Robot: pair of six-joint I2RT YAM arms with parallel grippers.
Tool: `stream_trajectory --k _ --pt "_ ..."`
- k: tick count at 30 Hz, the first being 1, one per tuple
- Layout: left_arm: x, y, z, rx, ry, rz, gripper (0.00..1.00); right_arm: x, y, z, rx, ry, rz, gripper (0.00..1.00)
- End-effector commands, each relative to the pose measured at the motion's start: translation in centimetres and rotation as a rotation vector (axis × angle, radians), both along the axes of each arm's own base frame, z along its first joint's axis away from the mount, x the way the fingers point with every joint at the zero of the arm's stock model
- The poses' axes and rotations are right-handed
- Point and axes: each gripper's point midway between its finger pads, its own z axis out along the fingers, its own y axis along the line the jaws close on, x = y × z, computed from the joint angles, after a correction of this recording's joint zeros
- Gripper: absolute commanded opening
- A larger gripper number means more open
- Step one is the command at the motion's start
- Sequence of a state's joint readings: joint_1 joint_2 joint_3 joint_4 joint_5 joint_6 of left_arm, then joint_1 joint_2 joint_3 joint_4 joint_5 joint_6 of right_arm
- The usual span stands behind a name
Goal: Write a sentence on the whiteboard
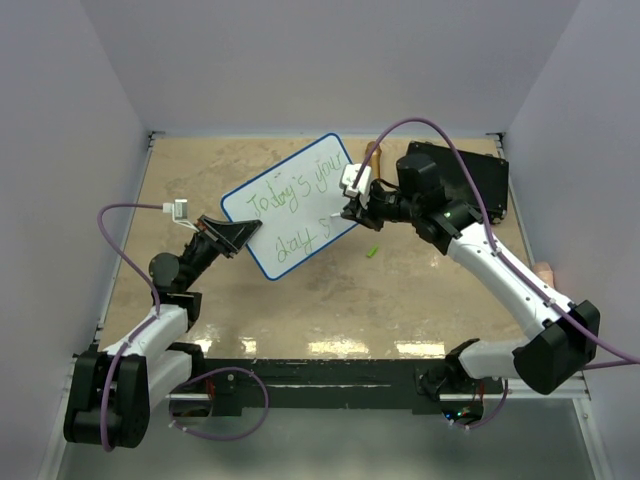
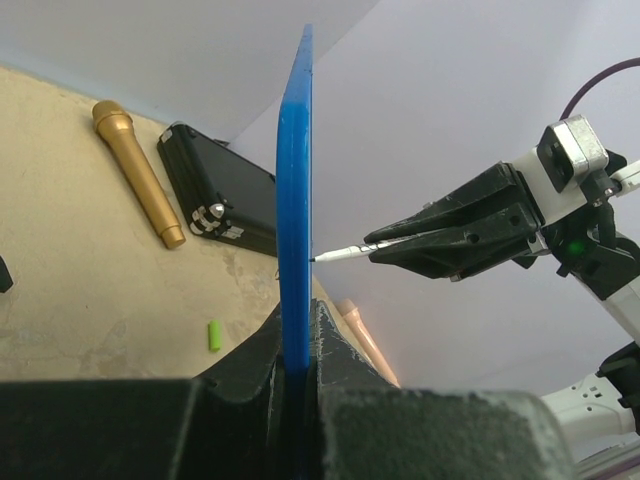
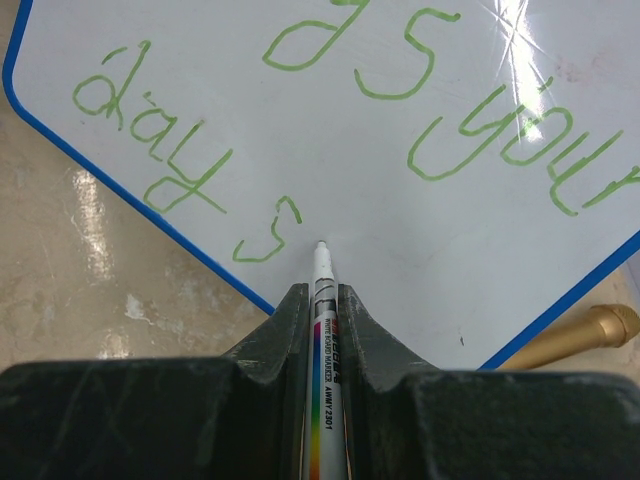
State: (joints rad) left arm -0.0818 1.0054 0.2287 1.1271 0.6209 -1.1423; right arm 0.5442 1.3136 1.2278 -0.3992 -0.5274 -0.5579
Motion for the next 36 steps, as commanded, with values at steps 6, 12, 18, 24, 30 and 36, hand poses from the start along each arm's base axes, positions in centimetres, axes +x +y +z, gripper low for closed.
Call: stream_trajectory --k 6,12,18,24,30,36 --pt "-0.9 0.1 4.4 -0.050 -0.161 -0.004 0.00 -1.3 -0.5 -0.9 -0.033 0.003 0.035 0.00" --pt "-0.7 0.1 4.4 -0.047 -0.162 -0.001 0.00 -2.4 -1.2 -1.5 -0.055 0.011 0.048 0.00" --pt "-0.8 0.0 4.2 -0.045 -0.159 -0.007 0.00 -2.1 -0.7 -0.7 -0.026 0.002 0.047 0.00" --pt "-0.8 0.0 4.2 -0.044 -0.157 -0.010 0.00 -0.7 0.1 1.0 0.013 -0.026 0.027 0.00" --pt "-0.9 -0.1 4.0 -0.041 -0.153 -0.012 0.00 0.3 0.6 2.6 0.048 -0.054 0.004 0.00" --pt "-0.9 -0.1 3.9 -0.040 -0.154 -0.012 0.00 1.1 0.1 2.4 0.042 -0.056 -0.051 0.00"
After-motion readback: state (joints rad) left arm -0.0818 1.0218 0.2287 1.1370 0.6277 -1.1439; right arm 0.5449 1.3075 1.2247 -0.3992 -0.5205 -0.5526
